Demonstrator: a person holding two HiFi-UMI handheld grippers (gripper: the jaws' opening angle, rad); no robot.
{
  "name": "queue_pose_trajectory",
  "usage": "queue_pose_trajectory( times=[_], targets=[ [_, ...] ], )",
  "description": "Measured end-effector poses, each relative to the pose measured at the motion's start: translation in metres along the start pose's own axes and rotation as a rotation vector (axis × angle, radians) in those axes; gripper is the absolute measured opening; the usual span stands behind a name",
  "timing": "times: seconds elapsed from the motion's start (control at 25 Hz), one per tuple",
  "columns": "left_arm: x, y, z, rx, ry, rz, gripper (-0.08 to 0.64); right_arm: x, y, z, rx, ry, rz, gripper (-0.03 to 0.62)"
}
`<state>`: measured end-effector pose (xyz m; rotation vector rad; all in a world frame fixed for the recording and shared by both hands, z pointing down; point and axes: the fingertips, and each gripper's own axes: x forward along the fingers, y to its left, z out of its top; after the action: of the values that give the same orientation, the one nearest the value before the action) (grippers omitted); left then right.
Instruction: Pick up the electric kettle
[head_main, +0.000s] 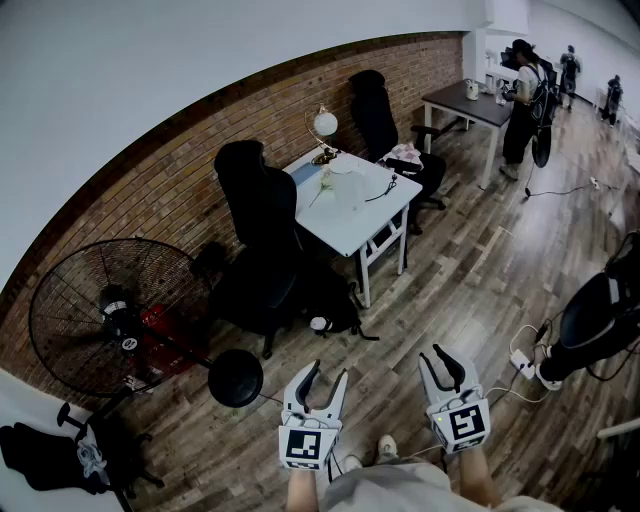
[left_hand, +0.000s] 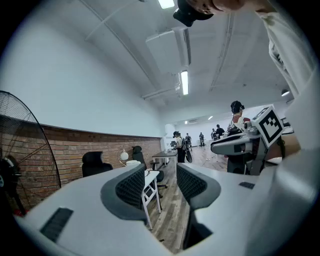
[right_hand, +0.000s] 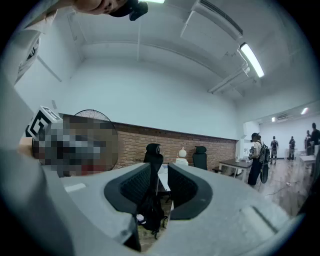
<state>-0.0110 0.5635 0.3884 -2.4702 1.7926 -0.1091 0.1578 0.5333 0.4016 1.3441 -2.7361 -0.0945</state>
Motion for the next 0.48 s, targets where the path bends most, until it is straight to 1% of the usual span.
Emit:
queue_pose_trajectory(
  times=[0.16, 0.48],
  targets=[
    [0.016, -0.007, 0.0, 0.004, 0.008, 0.016, 0.199, 0.005, -0.018, 0.001, -0.008, -0.004, 0.004, 0.091],
    [0.048, -0.009, -0.01, 0.019, 0.059, 0.04, 0.196, 0.032, -0.04, -0.003, 0.005, -0.01, 0.05, 0.11]
  ],
)
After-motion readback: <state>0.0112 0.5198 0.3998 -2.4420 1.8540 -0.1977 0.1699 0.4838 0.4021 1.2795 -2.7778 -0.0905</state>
